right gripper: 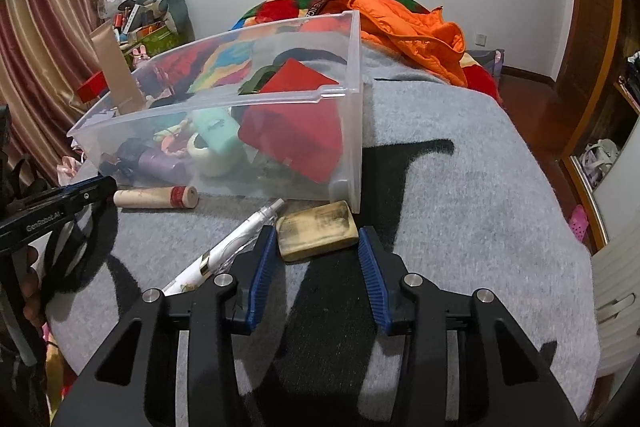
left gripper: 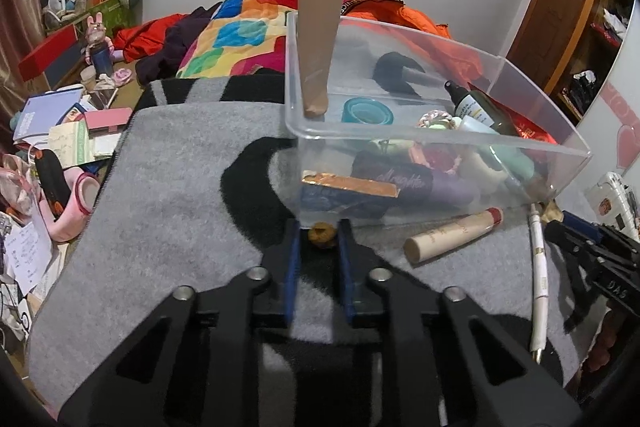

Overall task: Organize objects
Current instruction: 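Grasp the tan block with the right gripper while the left grasps the brown bead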

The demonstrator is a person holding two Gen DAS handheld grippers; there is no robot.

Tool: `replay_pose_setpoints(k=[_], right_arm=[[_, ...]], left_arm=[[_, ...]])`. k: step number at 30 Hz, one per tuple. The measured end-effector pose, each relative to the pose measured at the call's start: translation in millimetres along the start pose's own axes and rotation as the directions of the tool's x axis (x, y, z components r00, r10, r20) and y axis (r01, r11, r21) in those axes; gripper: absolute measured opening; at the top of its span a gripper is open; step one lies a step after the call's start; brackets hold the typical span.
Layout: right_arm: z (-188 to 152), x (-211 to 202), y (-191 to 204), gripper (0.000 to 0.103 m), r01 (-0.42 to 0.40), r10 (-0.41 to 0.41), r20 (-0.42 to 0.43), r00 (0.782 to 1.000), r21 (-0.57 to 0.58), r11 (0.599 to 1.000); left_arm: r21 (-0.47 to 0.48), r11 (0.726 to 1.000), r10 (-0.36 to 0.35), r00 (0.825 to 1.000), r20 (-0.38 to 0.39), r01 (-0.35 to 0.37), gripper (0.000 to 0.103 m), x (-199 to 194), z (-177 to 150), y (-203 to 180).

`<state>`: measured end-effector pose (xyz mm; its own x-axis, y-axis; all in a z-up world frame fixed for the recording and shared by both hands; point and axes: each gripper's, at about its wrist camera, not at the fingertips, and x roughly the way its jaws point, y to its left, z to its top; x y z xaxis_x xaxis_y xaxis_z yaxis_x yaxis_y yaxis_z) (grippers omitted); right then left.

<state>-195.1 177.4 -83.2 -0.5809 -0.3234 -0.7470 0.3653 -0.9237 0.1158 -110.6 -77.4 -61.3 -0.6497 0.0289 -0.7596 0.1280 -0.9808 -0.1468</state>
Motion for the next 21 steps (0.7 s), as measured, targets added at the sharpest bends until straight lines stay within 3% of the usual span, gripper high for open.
replay_pose_setpoints(k=[10,21], right_arm=[[-4.4,-14.3,9.7,0.038,-0.031,0.031,0.015,0.999,-0.011,0.999],[8.4,-41.7,21.5,0.038,-0.046,0.047,0.095,0.994,-0.013,0.999]], left_arm=[[0.016,1.000,-0.010,1.000,0.017,0.010,0.013,-15.5,-11.1,-5.1],[0.052,0.997,-0.059,0.994,0.096,0.054,0.013,-54.3,-7.3,-24.9]])
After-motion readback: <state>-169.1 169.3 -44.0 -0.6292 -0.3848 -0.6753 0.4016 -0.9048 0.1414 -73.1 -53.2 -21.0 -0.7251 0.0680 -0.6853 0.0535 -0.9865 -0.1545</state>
